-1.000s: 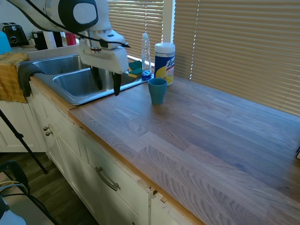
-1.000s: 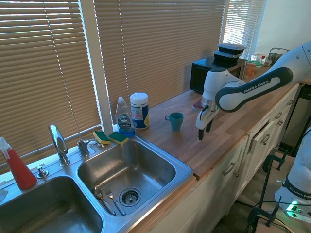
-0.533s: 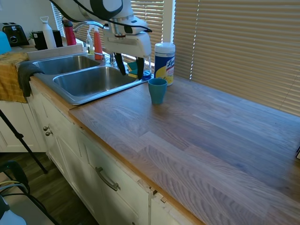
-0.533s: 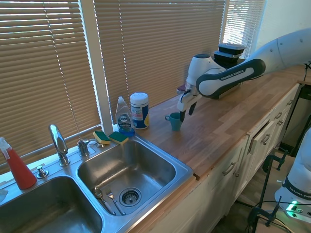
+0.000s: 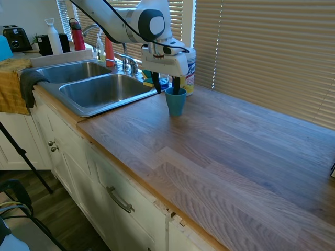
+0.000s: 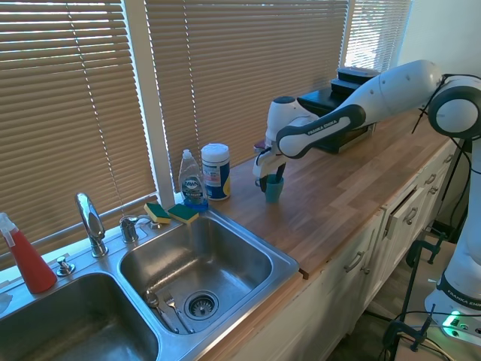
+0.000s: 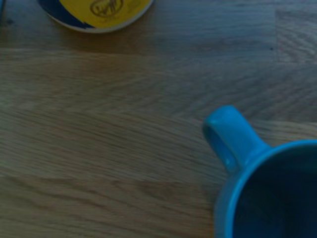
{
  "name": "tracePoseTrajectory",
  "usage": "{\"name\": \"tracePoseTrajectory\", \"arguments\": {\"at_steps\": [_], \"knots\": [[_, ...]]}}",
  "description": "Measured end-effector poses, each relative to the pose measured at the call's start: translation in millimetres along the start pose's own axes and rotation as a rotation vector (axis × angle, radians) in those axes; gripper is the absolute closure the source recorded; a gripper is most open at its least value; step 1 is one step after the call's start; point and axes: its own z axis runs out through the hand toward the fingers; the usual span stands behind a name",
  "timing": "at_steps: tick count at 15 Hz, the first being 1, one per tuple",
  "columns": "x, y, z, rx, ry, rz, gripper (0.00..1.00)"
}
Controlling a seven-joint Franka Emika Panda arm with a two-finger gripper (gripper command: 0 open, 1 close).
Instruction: Put the mug in the sink
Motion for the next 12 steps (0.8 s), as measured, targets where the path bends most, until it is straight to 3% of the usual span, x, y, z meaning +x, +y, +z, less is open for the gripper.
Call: {"name": "tracePoseTrajectory", "arguments": {"at_steps": [1,4,12], "knots": [[-1.2,-1.1,11.3,-0.011,-0.009,-0.001,1.00],[-6.1,-4.2,28.7,-0.026,-0.018,-0.003,1.00],[-7.2,-5.1,29.6,-0.022,-0.009,0.009,1.00]]}}
